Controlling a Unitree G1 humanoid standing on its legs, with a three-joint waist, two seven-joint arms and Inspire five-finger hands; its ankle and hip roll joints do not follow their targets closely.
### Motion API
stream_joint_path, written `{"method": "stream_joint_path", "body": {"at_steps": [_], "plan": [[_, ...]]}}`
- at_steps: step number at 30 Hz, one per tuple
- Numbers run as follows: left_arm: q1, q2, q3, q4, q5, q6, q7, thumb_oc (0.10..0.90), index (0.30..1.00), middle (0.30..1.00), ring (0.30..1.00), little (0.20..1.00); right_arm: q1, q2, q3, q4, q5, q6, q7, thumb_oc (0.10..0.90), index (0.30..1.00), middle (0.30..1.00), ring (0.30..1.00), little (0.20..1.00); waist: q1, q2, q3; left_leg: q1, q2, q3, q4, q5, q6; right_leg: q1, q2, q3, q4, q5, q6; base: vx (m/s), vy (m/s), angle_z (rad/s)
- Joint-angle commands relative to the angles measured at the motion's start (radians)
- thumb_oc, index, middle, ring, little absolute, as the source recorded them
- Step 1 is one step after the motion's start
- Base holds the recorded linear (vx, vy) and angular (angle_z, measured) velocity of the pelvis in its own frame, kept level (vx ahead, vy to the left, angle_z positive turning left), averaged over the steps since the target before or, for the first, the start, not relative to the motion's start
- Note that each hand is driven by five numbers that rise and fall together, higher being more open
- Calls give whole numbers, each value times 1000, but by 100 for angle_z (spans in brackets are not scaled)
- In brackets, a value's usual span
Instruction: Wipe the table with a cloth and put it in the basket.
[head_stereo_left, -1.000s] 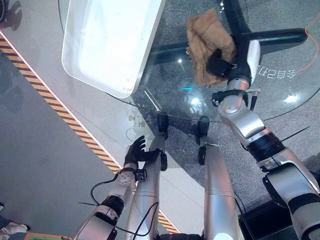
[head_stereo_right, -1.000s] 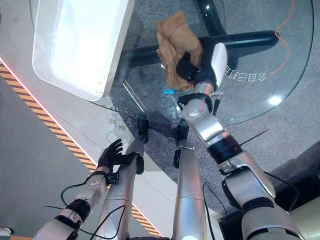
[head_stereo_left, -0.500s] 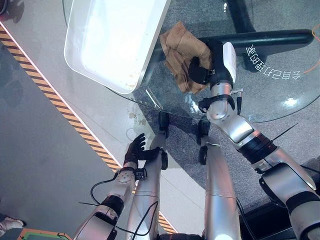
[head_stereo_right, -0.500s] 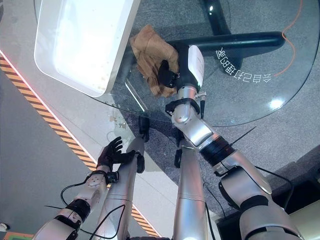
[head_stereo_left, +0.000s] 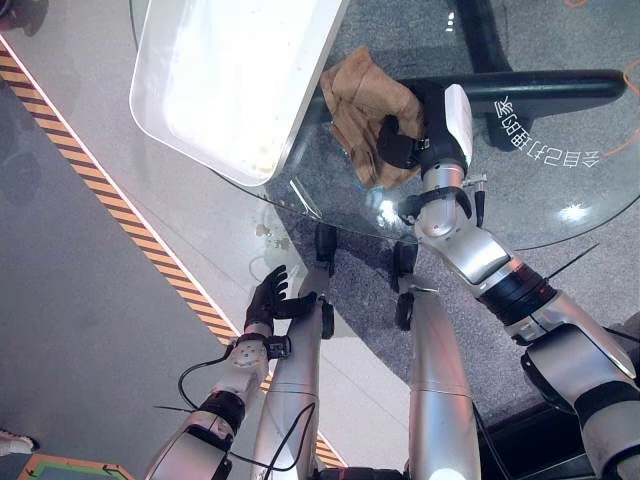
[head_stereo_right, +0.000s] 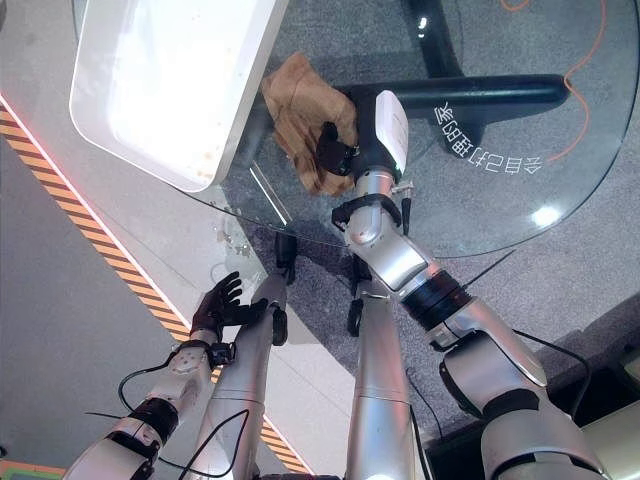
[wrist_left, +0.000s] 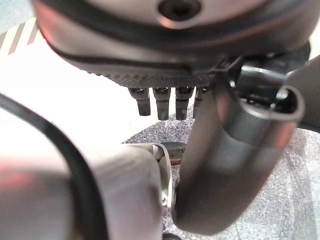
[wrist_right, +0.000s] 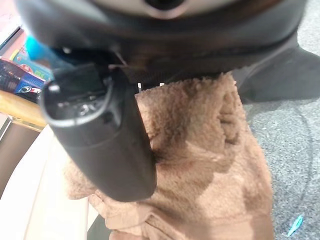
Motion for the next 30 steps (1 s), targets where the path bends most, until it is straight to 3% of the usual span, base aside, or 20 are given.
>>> {"method": "stream_joint_path", "body": {"at_steps": [1, 7, 16, 23, 30], "plan": [[114, 26, -28, 37, 35, 2, 3, 800, 900, 900, 900, 900, 15, -1, 12, -23, 23, 13, -14, 100, 300, 300, 300, 200, 5, 37, -15, -53, -32, 19, 115, -115, 6, -83, 28, 157, -164, 155, 82, -55, -26, 3], [109, 47, -12, 73, 41, -10, -17, 800, 900, 900, 900, 900, -44, -75, -92, 14, 81, 47, -173, 100, 300, 300, 300, 200, 4, 22, -15, -35, -16, 26, 107, -122, 6, -63, 20, 143, -168, 155, 87, -3, -51, 1], [117, 64, -6, 73, 48, -2, -30, 800, 900, 900, 900, 900, -60, -225, -254, 114, 141, 70, -216, 100, 300, 300, 300, 200, -6, 20, -15, -20, 1, 41, 102, -133, 7, -56, 7, 127, -160, 153, 92, 4, -35, 2], [121, 79, -5, 55, 38, 5, -35, 800, 900, 900, 900, 900, -25, -298, -339, 201, 175, 3, -246, 100, 300, 300, 300, 200, -14, 32, -15, -22, 6, 50, 96, -134, 9, -58, -2, 119, -167, 150, 93, 0, 0, 0], [126, 85, 1, 43, 27, 4, -51, 800, 900, 900, 900, 900, 27, -327, -433, 257, 208, -76, -356, 100, 300, 300, 300, 200, -27, 49, -15, -21, 11, 64, 81, -132, 9, -57, -12, 112, -188, 148, 95, 0, 0, 0]]}}
